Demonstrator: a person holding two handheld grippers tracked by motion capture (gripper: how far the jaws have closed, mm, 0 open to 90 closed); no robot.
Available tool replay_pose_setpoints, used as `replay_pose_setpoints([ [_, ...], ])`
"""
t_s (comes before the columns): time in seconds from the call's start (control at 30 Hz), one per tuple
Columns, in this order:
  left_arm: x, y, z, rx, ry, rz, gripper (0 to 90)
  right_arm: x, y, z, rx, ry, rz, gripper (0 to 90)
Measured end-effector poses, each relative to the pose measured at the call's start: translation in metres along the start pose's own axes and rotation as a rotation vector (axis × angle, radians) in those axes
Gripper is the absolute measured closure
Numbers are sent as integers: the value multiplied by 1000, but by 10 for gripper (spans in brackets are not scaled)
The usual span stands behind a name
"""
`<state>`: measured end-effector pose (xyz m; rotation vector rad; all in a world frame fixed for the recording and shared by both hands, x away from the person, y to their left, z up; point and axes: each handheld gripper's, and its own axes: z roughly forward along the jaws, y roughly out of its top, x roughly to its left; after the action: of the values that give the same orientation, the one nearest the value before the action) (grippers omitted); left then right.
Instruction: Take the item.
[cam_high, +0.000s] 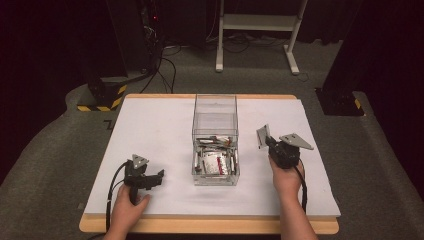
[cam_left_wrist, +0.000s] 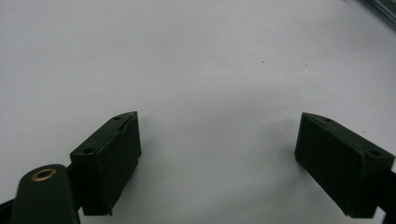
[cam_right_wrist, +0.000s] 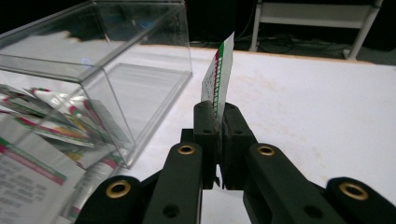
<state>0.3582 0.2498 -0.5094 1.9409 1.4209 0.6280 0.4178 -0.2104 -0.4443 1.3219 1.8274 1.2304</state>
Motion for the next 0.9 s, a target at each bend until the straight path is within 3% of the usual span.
replay_pose_setpoints([
  [0.9, 0, 0, 0, 0, 0, -1, 145, -13, -17, 26, 116, -41, 23, 873],
])
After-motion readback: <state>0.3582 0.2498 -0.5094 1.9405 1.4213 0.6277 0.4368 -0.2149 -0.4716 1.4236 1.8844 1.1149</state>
